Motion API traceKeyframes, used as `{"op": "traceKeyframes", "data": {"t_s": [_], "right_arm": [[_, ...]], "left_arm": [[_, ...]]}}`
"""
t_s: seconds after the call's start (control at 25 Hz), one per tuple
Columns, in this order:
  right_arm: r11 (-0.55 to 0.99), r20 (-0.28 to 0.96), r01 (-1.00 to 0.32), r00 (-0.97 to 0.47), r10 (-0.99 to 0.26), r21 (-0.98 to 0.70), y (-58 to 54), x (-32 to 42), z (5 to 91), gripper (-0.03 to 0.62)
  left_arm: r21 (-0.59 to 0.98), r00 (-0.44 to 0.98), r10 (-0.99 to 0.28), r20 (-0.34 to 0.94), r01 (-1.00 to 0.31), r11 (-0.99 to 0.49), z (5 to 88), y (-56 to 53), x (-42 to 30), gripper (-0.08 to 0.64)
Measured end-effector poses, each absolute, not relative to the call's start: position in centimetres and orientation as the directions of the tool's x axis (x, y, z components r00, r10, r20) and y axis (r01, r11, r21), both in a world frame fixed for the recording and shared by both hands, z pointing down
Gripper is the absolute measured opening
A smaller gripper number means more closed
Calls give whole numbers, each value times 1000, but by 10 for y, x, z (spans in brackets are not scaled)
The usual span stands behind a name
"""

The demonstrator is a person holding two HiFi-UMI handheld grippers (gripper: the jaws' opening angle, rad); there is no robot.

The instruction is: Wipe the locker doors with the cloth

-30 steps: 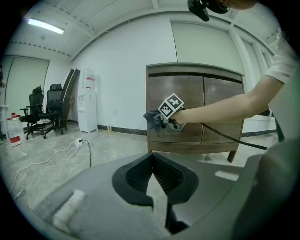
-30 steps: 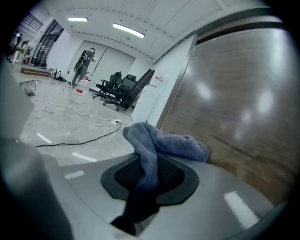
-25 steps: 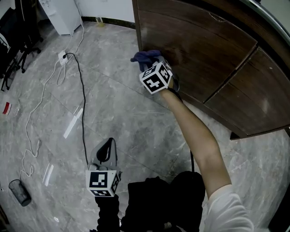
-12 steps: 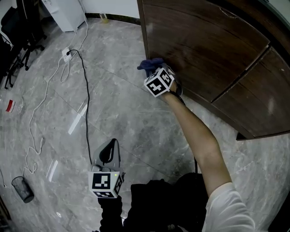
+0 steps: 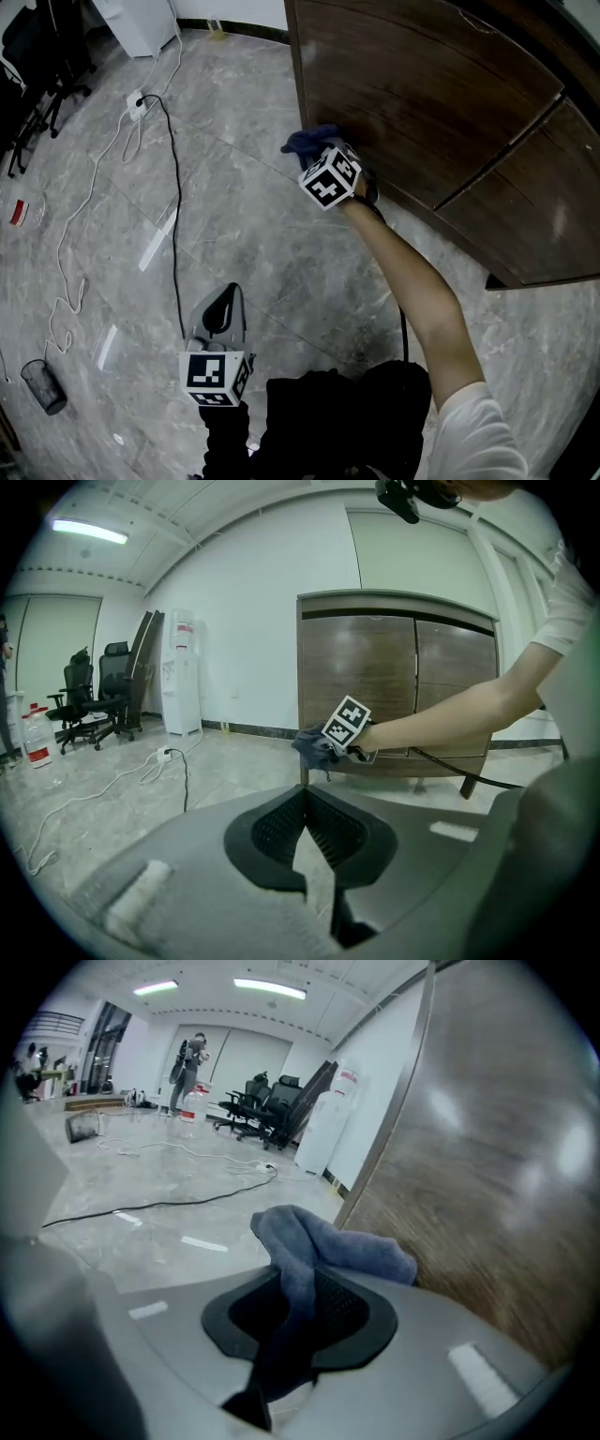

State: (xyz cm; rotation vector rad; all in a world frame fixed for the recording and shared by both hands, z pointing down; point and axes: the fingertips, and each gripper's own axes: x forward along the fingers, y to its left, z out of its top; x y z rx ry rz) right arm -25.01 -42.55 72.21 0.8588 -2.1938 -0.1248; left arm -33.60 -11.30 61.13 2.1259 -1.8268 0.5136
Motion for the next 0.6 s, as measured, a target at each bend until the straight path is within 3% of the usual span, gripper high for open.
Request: {"op": "traceKeyframes", "data": {"t_s": [0.32, 0.6], "right_arm": [[816, 517, -501, -637, -573, 287, -349, -225, 643, 87], [808, 426, -582, -711, -560, 91, -280, -146, 529, 87]], "left_arm": [[-27, 176, -887, 427, -978, -207, 583, -124, -285, 1], [-64, 217, -862, 459, -959, -276, 479, -123, -223, 1]]}}
